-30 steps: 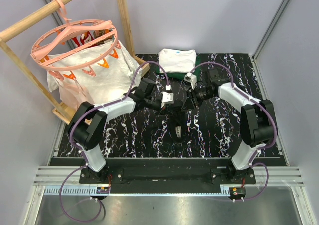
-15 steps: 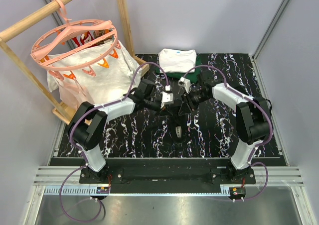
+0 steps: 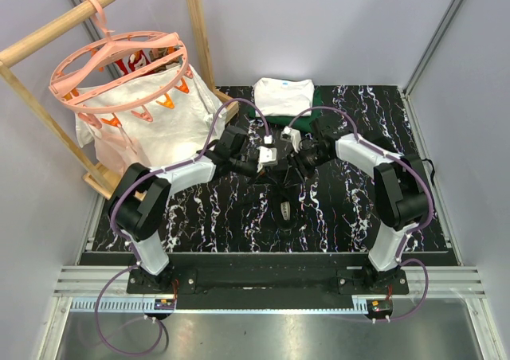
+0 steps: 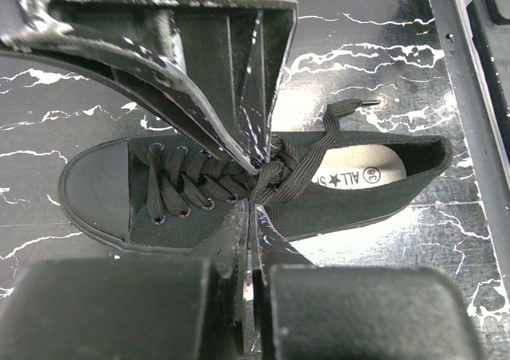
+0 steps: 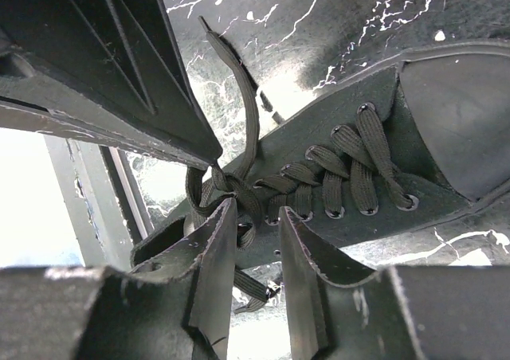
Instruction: Tie the shoes
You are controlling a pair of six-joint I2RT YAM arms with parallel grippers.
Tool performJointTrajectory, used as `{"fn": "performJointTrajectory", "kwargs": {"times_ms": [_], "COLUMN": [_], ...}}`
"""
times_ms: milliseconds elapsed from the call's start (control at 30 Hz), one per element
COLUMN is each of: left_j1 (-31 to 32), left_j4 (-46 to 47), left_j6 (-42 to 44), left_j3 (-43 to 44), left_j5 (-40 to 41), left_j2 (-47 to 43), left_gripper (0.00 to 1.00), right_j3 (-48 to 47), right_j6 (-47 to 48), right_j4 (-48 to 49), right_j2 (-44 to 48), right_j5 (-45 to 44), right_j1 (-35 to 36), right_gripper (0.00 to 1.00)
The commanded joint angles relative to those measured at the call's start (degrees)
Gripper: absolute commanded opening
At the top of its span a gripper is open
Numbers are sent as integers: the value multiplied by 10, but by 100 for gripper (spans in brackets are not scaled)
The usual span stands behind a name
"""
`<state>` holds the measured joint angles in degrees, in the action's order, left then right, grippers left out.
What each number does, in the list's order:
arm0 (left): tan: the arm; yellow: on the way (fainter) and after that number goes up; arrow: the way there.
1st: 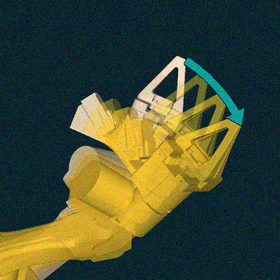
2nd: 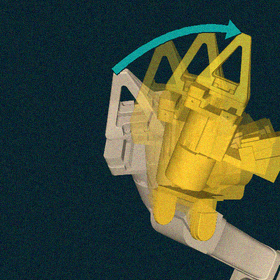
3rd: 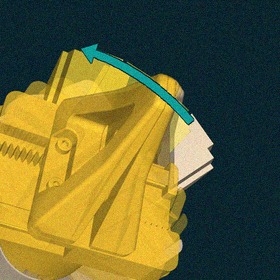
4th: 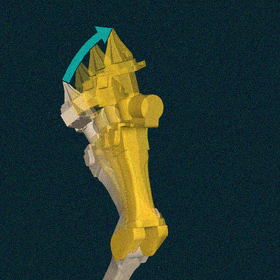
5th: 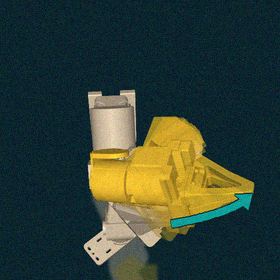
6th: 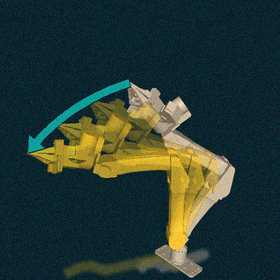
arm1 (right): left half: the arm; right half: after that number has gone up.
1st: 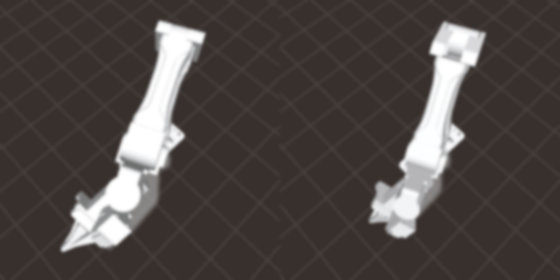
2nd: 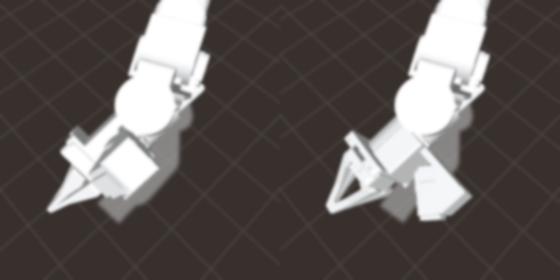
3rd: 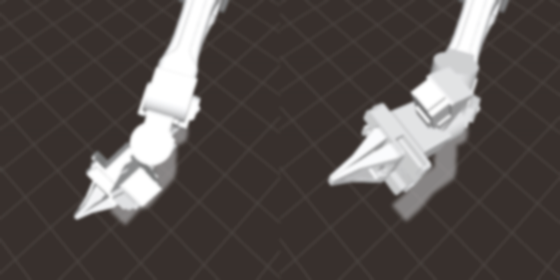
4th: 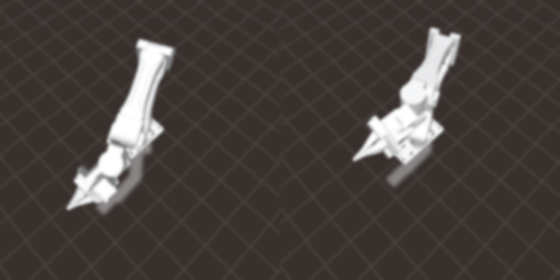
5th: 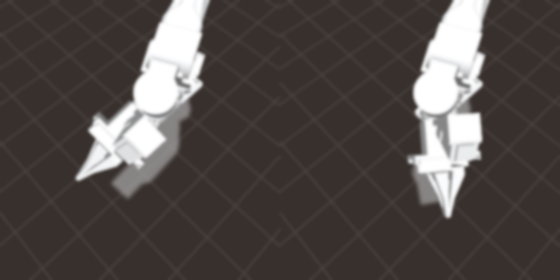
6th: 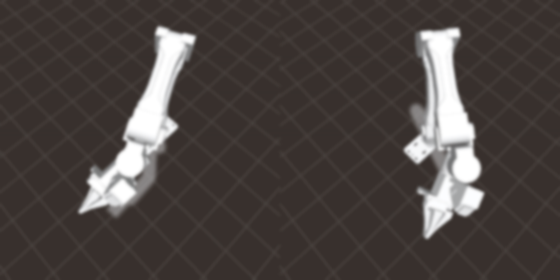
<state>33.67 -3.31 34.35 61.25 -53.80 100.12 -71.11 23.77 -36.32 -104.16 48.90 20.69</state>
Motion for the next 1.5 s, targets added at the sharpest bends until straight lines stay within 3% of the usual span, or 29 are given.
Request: {"fn": "performJointTrajectory", "kwargs": {"times_ms": [0, 233, 367, 667, 1100, 1300, 1433, 1467], "left_j1": [-2, -2, -2, -2, -3, -3, -4, -4], "left_j4": [27, 44, 54, 71, 110, 121, 143, 153], "left_j6": [-6, -25, -37, -74, -170, -195, -184, -167], "left_j3": [0, -2, -5, -39, -59, -61, -77, -90], "left_j5": [-8, -9, -10, 8, 98, 99, 72, 66], "left_j2": [-32, -37, -41, -68, -50, -46, -69, -88], "left_gripper": [0, 0, 0, 0, 2, 12, 31, 40], "right_j3": [-4, 6, 11, 28, 43, 42, 40, 40], "right_j6": [15, 24, 26, 12, -19, -24, -28, -29], "right_j4": [-2, -2, -3, 1, 16, 16, 17, 15], "right_j2": [-8, 1, 12, 55, 71, 68, 63, 63], "right_j5": [-8, -15, -22, -45, -17, -3, 1, 0], "right_j1": [8, 8, 8, -5, -14, -14, -14, -14], "right_gripper": [36, 21, 0, 0, 0, 0, 0, 0]}}
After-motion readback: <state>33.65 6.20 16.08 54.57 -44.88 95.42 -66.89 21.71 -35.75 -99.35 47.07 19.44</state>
